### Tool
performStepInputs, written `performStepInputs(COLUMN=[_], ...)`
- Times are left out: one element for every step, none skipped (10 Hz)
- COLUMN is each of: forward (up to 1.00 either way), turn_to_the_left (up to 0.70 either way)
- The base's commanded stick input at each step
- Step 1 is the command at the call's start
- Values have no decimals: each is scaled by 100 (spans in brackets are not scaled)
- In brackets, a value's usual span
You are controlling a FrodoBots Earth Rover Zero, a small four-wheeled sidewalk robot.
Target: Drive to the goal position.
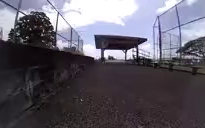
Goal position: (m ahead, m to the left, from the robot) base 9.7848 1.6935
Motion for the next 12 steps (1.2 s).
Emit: performStepInputs(forward=[70, 70, 70, 70, 70, 70, 70, 70, 70, 70, 70, 70], turn_to_the_left=[1, 1, 1, 1, 1, 1, 1, 1, 1, 1, 1, 1])
